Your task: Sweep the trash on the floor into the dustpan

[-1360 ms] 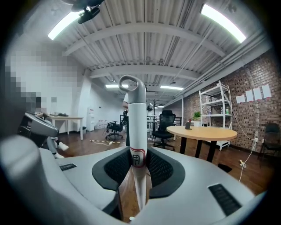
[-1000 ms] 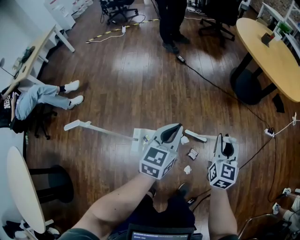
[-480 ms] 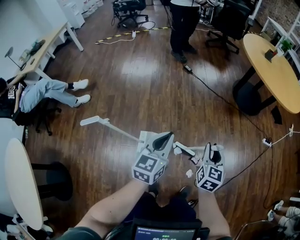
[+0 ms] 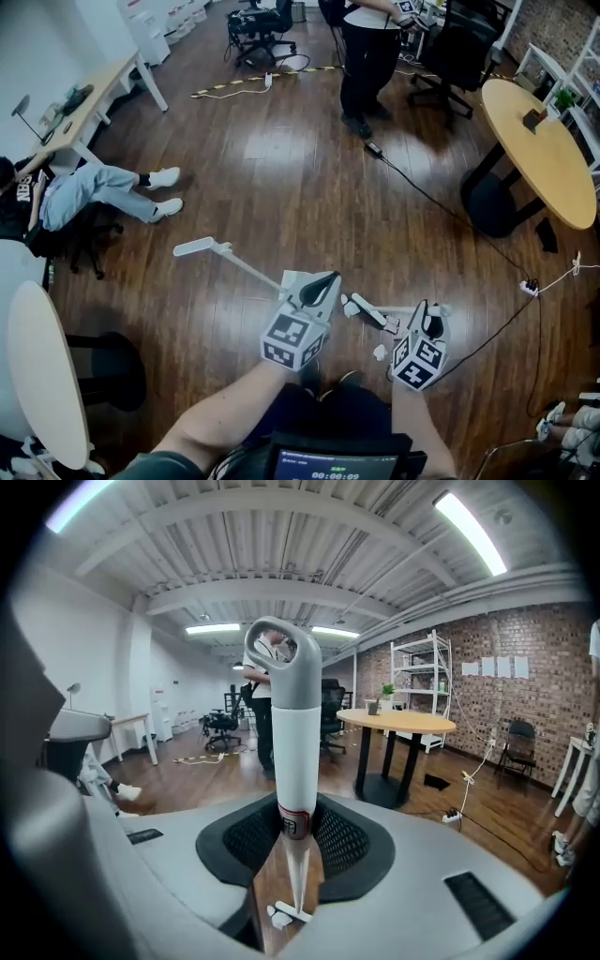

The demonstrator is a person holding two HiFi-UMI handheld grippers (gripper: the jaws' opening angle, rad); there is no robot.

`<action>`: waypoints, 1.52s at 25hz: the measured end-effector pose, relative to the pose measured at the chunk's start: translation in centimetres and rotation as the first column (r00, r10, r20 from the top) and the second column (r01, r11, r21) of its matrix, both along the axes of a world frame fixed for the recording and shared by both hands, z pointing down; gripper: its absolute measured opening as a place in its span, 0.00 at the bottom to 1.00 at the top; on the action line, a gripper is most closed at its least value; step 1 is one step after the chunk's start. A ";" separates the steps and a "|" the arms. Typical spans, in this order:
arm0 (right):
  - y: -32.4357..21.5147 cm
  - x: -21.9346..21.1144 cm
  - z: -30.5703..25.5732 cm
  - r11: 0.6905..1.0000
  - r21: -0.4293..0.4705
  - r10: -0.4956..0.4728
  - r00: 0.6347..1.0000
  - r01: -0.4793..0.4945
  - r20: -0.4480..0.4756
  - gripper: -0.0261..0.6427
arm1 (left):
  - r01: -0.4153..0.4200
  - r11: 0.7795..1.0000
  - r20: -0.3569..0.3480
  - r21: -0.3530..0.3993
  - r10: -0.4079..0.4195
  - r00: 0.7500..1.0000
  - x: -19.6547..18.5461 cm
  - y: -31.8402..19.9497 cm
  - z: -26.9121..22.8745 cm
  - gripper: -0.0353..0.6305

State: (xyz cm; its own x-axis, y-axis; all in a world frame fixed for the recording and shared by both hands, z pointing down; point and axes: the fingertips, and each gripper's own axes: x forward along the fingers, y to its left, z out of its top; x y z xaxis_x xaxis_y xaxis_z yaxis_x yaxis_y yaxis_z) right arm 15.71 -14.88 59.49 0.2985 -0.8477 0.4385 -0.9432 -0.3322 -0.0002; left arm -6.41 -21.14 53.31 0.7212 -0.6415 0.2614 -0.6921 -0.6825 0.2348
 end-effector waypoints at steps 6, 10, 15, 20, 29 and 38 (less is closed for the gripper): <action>1.7 1.5 -0.3 1.000 -0.026 0.016 0.999 -0.015 0.052 0.24 | -0.033 0.999 0.035 -0.003 0.033 0.999 4.1 0.6 -1.1 0.07; 2.3 3.0 -0.8 0.999 -0.028 0.018 0.996 -0.016 0.085 0.24 | -0.047 0.999 0.052 -0.011 0.048 0.997 6.5 1.2 -2.4 0.07; 1.7 5.1 -0.2 0.989 -0.022 0.148 0.981 -0.146 0.126 0.24 | -0.110 0.994 0.048 0.016 0.109 0.993 7.0 0.4 -2.4 0.07; -1.6 -0.6 0.0 0.989 -0.032 0.150 0.979 -0.147 0.137 0.24 | -0.163 0.987 0.047 -0.010 0.163 0.985 3.4 -2.6 -0.1 0.07; -6.5 -16.7 1.3 0.994 -0.096 0.070 0.978 -0.052 0.198 0.25 | -0.195 0.981 0.050 -0.016 0.196 0.979 -7.2 -7.5 1.4 0.07; -8.3 -22.6 1.2 0.990 -0.110 0.120 0.933 -0.087 0.340 0.26 | -0.230 0.973 0.031 0.006 0.230 0.973 -11.2 -8.6 0.5 0.07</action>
